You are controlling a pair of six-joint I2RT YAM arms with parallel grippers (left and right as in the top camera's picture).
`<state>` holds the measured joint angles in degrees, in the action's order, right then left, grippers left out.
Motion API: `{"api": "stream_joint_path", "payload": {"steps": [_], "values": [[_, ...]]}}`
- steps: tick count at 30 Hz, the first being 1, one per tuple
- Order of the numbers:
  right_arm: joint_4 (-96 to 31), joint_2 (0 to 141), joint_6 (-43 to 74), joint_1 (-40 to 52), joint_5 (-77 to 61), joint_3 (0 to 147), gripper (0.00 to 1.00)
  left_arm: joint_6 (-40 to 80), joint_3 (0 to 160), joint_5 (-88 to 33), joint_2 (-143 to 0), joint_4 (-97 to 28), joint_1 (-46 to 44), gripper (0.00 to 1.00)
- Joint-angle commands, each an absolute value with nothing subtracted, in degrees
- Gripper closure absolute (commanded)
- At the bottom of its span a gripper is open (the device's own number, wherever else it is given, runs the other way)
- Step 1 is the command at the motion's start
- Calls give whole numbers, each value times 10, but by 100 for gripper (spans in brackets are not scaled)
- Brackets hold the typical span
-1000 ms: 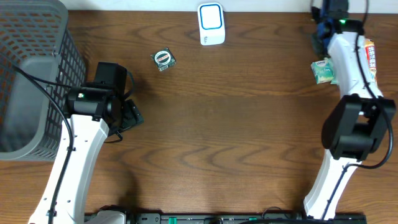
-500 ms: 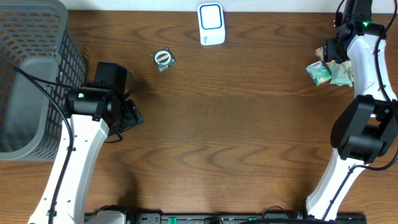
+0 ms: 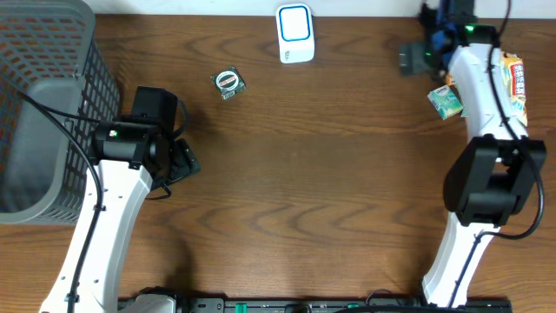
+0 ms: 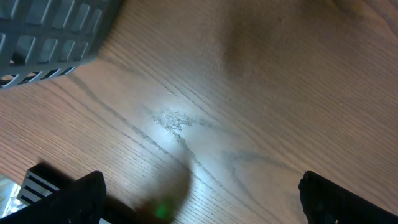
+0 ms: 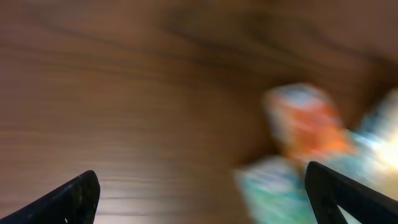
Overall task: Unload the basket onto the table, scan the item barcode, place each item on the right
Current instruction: 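Move the right gripper left to the green Zam-Buk tin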
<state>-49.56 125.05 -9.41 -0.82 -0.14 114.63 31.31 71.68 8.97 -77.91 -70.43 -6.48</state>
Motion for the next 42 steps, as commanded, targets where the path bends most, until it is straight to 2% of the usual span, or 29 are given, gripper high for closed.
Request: {"api": "stream_joint_path", "payload": {"steps": [1,6,11,17,23,31,42], "values": [[-494,1226,-86,30,-193,1146,1,316,715,95,-780,-706,-63,3],[-451,1227,-84,84,-241,1146,1,316,715,95,-780,-706,-63,2],[-397,1230,7,138,-241,1146,1,316,715,95,-780,-706,-63,2],[-313,1232,50,193,-238,1146,1,316,715,95,-780,-706,-63,2],[-218,1254,166,251,-150,1146,1,316,715,95,-780,-706,-63,2],[-116,1286,177,295,-126,1146,17,316,715,95,-780,-706,-63,2],[-57,1352,62,309,-104,1146,14,316,715,95,-780,-706,-63,3]]}}
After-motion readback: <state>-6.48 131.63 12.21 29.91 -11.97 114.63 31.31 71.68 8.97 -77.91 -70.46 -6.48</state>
